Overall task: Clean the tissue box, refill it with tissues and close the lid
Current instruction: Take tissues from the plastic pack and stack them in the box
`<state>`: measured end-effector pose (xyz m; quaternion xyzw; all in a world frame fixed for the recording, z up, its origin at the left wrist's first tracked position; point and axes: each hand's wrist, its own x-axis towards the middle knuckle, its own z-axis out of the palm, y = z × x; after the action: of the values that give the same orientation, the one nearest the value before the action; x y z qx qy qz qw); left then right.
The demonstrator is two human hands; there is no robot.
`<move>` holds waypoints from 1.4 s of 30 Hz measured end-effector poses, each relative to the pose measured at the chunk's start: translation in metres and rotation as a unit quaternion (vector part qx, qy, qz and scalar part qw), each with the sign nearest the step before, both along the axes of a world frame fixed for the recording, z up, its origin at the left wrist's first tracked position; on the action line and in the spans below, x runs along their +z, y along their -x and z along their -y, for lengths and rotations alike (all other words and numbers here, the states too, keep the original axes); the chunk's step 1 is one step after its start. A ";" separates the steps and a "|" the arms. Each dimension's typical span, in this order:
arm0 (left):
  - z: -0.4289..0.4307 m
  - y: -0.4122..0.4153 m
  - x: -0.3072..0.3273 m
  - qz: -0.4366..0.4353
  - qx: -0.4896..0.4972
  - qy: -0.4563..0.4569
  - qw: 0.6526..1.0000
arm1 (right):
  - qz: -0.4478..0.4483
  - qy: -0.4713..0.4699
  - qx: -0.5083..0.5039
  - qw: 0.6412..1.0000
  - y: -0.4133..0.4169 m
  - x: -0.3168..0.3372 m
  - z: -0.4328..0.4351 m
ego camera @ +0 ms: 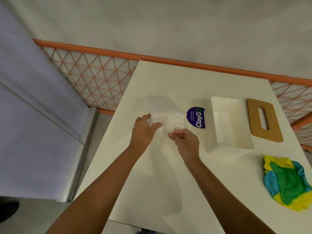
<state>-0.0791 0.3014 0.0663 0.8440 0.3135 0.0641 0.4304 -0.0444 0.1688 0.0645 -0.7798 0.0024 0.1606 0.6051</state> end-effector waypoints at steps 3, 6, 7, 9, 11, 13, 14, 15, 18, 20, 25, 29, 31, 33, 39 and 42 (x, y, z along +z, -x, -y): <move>0.000 -0.012 0.005 -0.005 0.020 0.010 1.000 | -0.006 0.020 0.015 1.000 -0.009 0.012 -0.004; 0.002 -0.017 0.006 -0.003 0.029 0.015 0.999 | -0.046 0.006 0.023 0.999 -0.016 0.022 -0.001; 0.002 -0.017 0.006 -0.004 0.028 0.016 0.999 | -0.069 -0.001 0.030 0.997 -0.018 0.025 0.001; 0.002 -0.015 0.003 -0.005 0.022 0.016 1.000 | -0.115 -0.025 0.054 0.992 -0.022 0.031 0.009; 0.002 -0.010 -0.004 -0.012 0.008 0.017 1.000 | -0.160 -0.062 0.085 0.981 -0.025 0.037 0.018; 0.005 -0.002 -0.011 -0.023 -0.004 0.015 1.000 | -0.194 -0.088 0.114 0.970 -0.029 0.041 0.025; 0.006 0.003 -0.017 -0.024 -0.008 0.014 1.000 | -0.206 -0.097 0.123 0.966 -0.031 0.042 0.028; 0.008 0.008 -0.021 -0.030 -0.011 0.019 0.999 | -0.215 -0.103 0.128 0.963 -0.033 0.042 0.029; 0.014 0.021 -0.034 -0.037 -0.016 0.044 0.998 | -0.231 -0.107 0.135 0.958 -0.039 0.038 0.032; 0.016 0.027 -0.044 -0.038 -0.026 0.055 0.997 | -0.238 -0.102 0.139 0.956 -0.040 0.033 0.034; 0.026 0.044 -0.048 -0.031 0.027 0.114 0.993 | -0.223 -0.063 0.106 0.967 -0.043 0.013 0.045; 0.044 0.061 -0.047 -0.029 0.112 0.077 0.990 | -0.219 -0.014 0.082 0.972 -0.039 -0.011 0.055; 0.056 0.066 -0.046 -0.065 0.112 0.068 0.989 | -0.211 0.025 0.086 0.973 -0.034 -0.022 0.055; 0.067 0.066 -0.044 -0.112 0.078 0.045 0.990 | -0.202 0.044 0.099 0.973 -0.028 -0.030 0.052; 0.069 0.043 -0.036 -0.114 0.095 -0.035 0.988 | -0.138 0.065 0.150 0.977 -0.019 -0.040 0.035; 0.065 0.042 -0.038 -0.095 0.081 -0.057 0.991 | -0.123 0.088 0.154 0.976 -0.020 -0.041 0.028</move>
<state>-0.1209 0.2366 0.0280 0.8411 0.4163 0.0367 0.3433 -0.0247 0.1408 0.0230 -0.7950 -0.0294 0.3461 0.4973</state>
